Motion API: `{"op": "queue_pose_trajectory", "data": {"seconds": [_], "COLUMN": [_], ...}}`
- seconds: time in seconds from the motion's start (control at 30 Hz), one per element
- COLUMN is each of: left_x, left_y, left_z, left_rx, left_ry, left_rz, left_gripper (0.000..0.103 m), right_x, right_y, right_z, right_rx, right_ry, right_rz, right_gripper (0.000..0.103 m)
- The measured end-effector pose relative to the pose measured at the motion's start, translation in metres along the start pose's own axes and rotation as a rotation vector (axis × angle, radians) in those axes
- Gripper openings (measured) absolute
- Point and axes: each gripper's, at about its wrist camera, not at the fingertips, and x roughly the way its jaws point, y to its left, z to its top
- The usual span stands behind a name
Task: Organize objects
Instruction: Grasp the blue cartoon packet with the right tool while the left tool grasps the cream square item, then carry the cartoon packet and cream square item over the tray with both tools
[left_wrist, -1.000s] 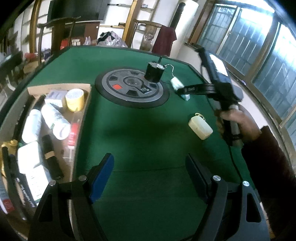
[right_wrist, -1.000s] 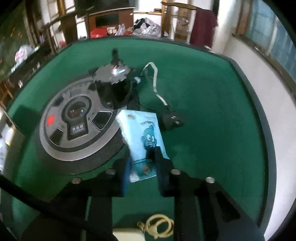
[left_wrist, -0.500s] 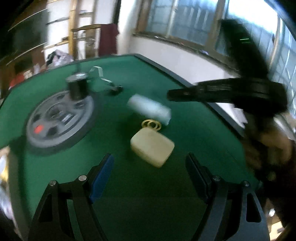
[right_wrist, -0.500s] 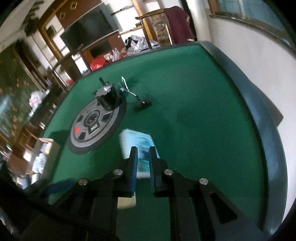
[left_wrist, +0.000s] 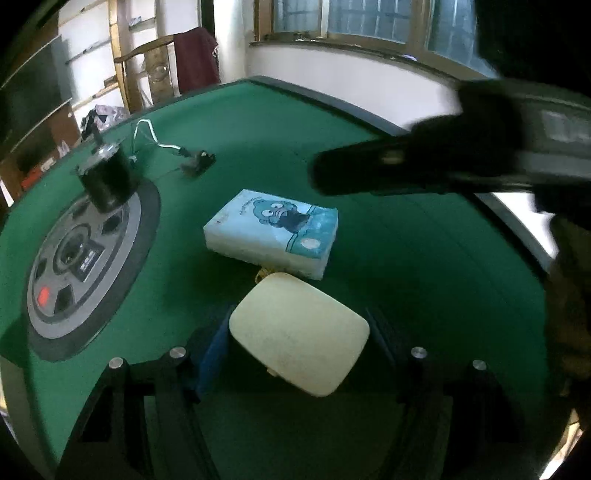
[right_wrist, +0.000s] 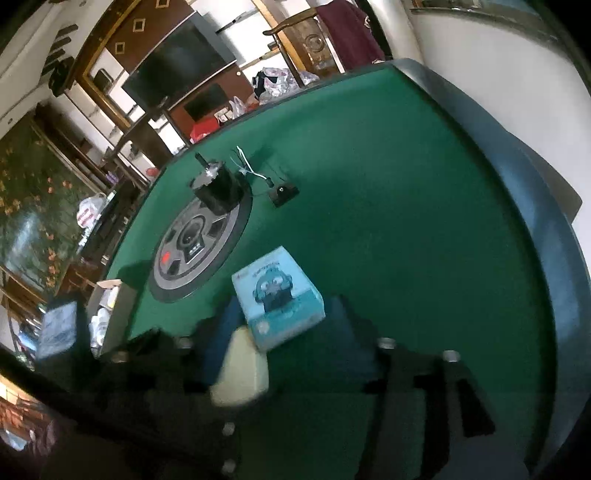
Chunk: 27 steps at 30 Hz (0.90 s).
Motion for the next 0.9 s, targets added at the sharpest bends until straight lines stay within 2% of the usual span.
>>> {"op": "queue_pose_trajectory", "data": {"seconds": [0.07, 0.23, 0.37, 0.5, 0.57, 0.8, 0.83, 0.87, 0.9], "left_x": [-0.008, -0.04, -0.076, -0.101, -0.114, -0.146, -0.153, -0.161, -0.166], "left_y": [0.004, 0.02, 0.037, 0.054, 0.059, 0.086, 0.09, 0.096, 0.101], "left_z": [-0.006, -0.029, -0.05, -0.061, -0.07, -0.092, -0.096, -0.1, -0.104], "left_rx": [-0.014, -0.08, -0.157, -0.219, -0.25, -0.338, -0.354, -0.372, -0.385], "left_ry": [0.001, -0.012, -0.047, -0.089, -0.111, -0.184, -0.197, -0.211, -0.219], "left_rz": [0.014, 0.018, 0.006, -0.009, -0.017, -0.027, -0.03, -0.029, -0.025], "left_gripper": [0.062, 0.062, 0.062, 0.063, 0.063, 0.063, 0.063, 0.063, 0.063], "right_x": [0.01, 0.049, 0.067, 0.077, 0.085, 0.103, 0.105, 0.105, 0.103], "right_y": [0.003, 0.017, 0.04, 0.05, 0.056, 0.086, 0.09, 0.093, 0.096], "right_z": [0.004, 0.009, 0.005, 0.005, 0.004, -0.003, -0.005, -0.007, -0.007], "right_rx": [-0.024, -0.157, -0.27, -0.249, -0.231, -0.286, -0.304, -0.305, -0.303], "right_ry": [0.012, 0.092, 0.088, 0.092, 0.101, 0.108, 0.096, 0.08, 0.074], "right_rz": [-0.026, -0.162, -0.25, -0.262, -0.281, -0.377, -0.393, -0.378, -0.373], "right_gripper": [0.056, 0.058, 0.068, 0.071, 0.08, 0.08, 0.072, 0.048, 0.043]}}
